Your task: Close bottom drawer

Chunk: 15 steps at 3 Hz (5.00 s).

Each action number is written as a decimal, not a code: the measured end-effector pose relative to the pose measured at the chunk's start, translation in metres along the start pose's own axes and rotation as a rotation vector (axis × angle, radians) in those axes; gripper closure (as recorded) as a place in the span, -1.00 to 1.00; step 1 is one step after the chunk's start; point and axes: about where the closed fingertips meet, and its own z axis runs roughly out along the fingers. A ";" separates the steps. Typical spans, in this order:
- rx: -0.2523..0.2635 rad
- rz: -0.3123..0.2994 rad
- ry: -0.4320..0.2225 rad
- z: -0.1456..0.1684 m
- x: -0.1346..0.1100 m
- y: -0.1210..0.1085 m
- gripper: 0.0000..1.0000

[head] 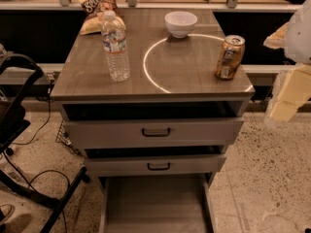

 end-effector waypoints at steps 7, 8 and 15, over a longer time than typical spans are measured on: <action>0.119 -0.015 0.010 0.153 0.136 0.156 -1.00; 0.142 -0.022 0.006 0.168 0.133 0.163 -1.00; 0.227 -0.043 0.092 0.313 0.179 0.277 -0.17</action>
Offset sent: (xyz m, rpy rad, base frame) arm -0.0055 -0.0222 -0.0837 -0.0219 0.0540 -0.0859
